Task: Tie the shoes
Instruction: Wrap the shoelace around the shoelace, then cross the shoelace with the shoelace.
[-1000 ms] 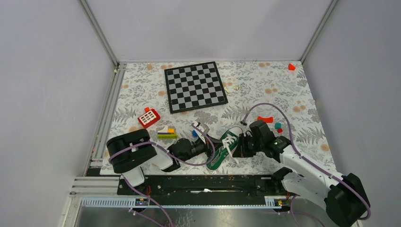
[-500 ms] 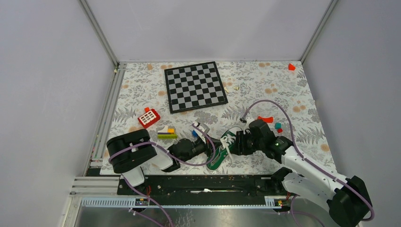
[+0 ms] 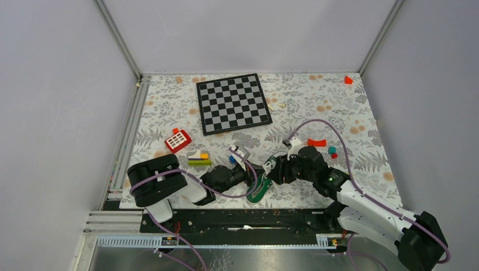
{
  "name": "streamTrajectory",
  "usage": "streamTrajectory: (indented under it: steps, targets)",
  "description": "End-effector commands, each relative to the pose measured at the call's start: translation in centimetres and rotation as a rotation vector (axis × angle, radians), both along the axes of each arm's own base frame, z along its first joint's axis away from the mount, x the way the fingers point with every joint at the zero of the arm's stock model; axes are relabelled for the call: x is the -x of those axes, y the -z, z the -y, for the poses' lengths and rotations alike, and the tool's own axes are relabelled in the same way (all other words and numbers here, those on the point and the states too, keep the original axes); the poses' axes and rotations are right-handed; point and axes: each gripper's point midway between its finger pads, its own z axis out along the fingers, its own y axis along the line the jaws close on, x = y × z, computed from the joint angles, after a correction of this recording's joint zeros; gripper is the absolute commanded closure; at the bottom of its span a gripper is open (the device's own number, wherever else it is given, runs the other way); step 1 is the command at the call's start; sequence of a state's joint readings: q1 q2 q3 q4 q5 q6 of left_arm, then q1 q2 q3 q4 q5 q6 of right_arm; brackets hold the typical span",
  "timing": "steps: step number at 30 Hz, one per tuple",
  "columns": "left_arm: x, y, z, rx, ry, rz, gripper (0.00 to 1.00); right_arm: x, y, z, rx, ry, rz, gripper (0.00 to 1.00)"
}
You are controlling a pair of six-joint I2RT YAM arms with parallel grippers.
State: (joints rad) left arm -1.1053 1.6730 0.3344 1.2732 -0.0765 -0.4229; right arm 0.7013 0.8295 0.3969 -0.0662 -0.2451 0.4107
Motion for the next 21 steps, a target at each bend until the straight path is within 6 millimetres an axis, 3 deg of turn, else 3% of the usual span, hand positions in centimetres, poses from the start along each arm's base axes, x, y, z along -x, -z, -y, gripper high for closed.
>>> streamTrajectory:
  steps: [1,14,21]
  targets:
    - [-0.7,-3.1,0.9,0.082,-0.011,0.055,1.00,-1.9,-1.9,-1.3,-0.013,-0.017,0.118,0.46]
    - [-0.6,-2.9,1.0,0.074,-0.007,0.057,1.00,-2.9,-2.0,-2.1,0.002,-0.014,0.134,0.47]
    - [-0.6,-2.9,1.0,0.074,-0.005,0.055,1.00,-2.7,-1.5,-2.2,-0.002,-0.015,0.112,0.64]
